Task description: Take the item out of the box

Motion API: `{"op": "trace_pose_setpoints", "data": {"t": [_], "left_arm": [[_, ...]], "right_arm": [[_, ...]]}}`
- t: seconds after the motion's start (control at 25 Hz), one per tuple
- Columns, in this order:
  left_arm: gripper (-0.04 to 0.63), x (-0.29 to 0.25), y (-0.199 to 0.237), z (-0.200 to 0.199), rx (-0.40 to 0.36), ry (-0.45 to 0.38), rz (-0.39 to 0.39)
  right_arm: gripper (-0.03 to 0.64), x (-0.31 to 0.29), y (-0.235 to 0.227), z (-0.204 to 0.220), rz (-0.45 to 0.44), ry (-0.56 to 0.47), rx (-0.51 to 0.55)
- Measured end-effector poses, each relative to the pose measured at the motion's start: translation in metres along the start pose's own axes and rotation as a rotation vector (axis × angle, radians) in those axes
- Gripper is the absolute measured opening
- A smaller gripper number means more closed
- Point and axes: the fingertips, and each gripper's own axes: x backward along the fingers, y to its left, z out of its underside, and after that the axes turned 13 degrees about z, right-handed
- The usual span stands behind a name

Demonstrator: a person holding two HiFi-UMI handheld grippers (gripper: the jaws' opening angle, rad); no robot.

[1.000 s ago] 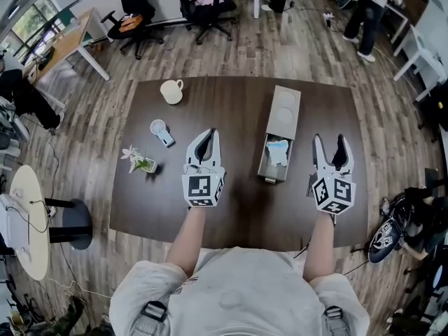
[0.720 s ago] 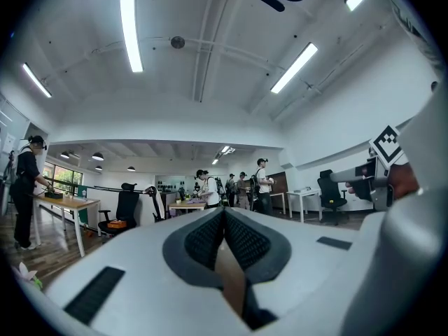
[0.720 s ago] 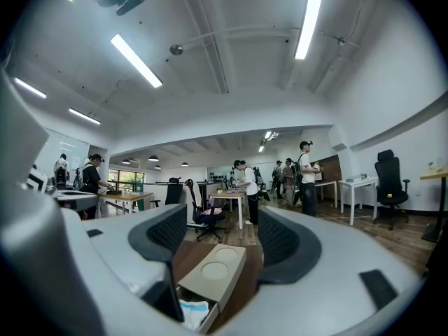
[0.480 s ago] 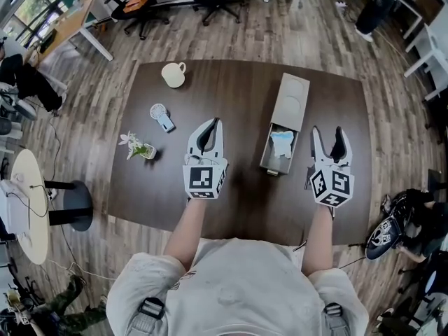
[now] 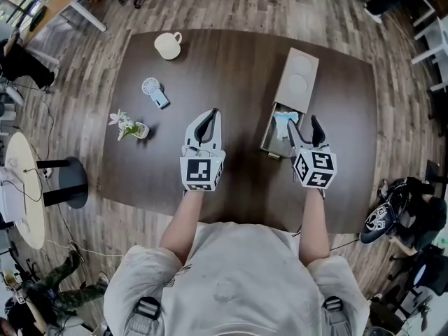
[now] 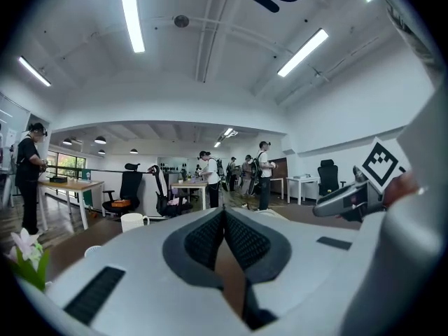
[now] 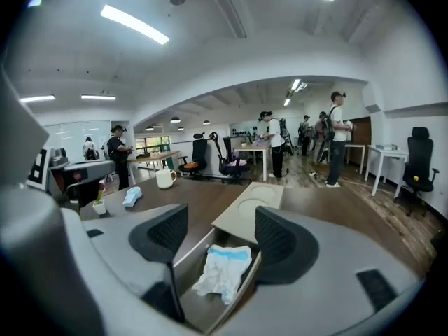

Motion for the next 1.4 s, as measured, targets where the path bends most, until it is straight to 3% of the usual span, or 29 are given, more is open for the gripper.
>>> {"op": "trace_pose_setpoints", "data": {"t": [0.36,0.92,1.2,1.4], "left_arm": [[0.003,0.007,-0.003,0.036,0.042,0.065,0.010],[0.003,0.007,-0.001,0.056,0.075,0.095,0.004],[0.003,0.005,-0.002,0.058,0.077,0.102,0.010],[0.003,0.003,-0.005,0.057,0.073,0.097,0.019]], "right_arm": [[0.293,-0.030,0.023,0.069,-0.065,0.235,0.103],[0.247,-0.058,0.024,0.109,-0.053,0.390,0.246],[0.151,-0.062,0.022,0.117,-0.014,0.418,0.350],[0.043,-0.062,0.016,0.117,-0.004,0.429,0.389]]}}
